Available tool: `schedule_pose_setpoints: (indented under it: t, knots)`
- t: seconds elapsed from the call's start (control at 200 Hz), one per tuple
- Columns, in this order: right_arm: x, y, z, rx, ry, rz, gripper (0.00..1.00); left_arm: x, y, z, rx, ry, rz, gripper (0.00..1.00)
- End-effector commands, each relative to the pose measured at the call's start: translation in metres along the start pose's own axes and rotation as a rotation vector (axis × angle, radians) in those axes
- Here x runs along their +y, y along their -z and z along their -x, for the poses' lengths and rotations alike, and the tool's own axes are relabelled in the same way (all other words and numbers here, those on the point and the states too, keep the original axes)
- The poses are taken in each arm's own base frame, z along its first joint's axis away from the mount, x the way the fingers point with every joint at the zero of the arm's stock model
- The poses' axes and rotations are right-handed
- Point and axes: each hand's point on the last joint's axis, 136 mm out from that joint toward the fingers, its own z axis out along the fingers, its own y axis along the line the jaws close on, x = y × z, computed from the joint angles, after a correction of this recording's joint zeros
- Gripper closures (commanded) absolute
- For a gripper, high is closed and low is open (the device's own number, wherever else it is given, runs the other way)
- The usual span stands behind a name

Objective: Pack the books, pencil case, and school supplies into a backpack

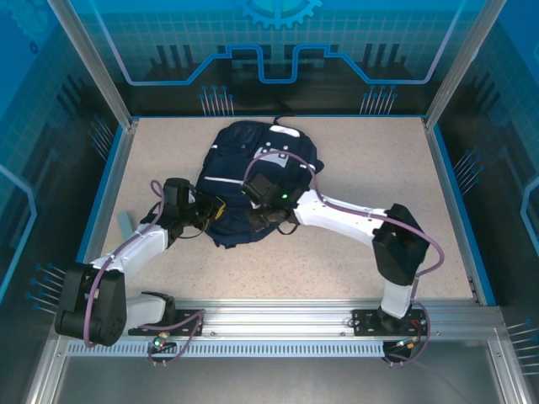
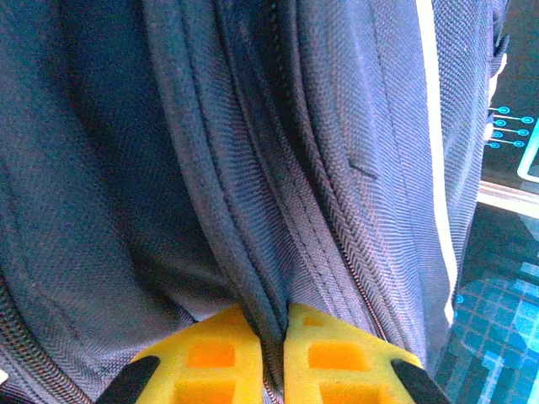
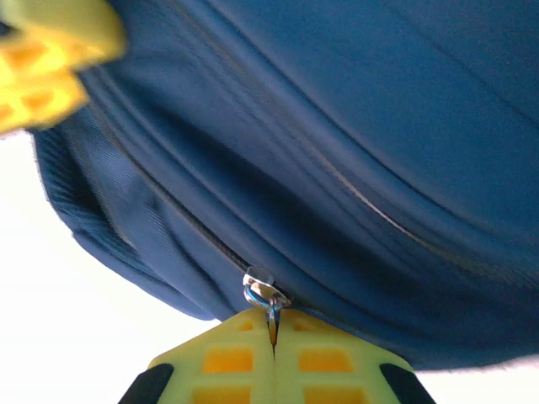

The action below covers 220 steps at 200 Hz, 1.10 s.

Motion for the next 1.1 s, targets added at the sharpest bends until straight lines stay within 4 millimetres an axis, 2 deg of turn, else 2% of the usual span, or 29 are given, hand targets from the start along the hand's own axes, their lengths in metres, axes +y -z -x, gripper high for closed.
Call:
schedule_pose_setpoints:
  t: [0.0,0.09,0.2,0.305,0.545,0.695,0.785,0.875,0.975,1.096]
  knots:
    - [-0.057,0.02,-0.02,0.035,-0.045,-0.184,1.0,0.006,0.006,0.012,-0.07,-0.046,0.045,0.97]
    - [-0.077,0.022,-0.026,0.042,-0.068,-0.219,1.0,0.006,0.008,0.011,-0.067,-0.057,0.049,0.98]
    - [-0.1,0.023,-0.02,0.031,-0.089,-0.251,1.0,0.005,0.011,0.008,-0.049,-0.087,0.059,0.98]
    - [-0.12,0.018,-0.005,0.012,-0.098,-0.26,1.0,0.01,0.014,0.0,0.0,-0.142,0.1,0.99]
    - [-0.164,0.0,0.033,-0.016,-0.109,-0.238,1.0,0.038,0.025,-0.009,0.058,-0.228,0.213,0.99]
    - [-0.191,-0.008,0.053,-0.028,-0.166,-0.235,1.0,0.044,0.027,-0.013,0.089,-0.243,0.222,1.0]
    - [-0.201,-0.009,0.061,-0.029,-0.181,-0.236,1.0,0.042,0.027,-0.014,0.097,-0.246,0.213,1.0]
    - [-0.2,-0.006,0.064,-0.03,-0.184,-0.211,1.0,0.037,0.027,-0.014,0.101,-0.254,0.193,1.0]
    - [-0.188,0.001,0.061,-0.033,-0.177,-0.145,0.84,0.031,0.026,-0.013,0.104,-0.265,0.175,0.98]
    - [-0.168,0.016,0.056,-0.066,-0.163,-0.031,0.51,0.027,0.025,-0.013,0.111,-0.271,0.165,0.89]
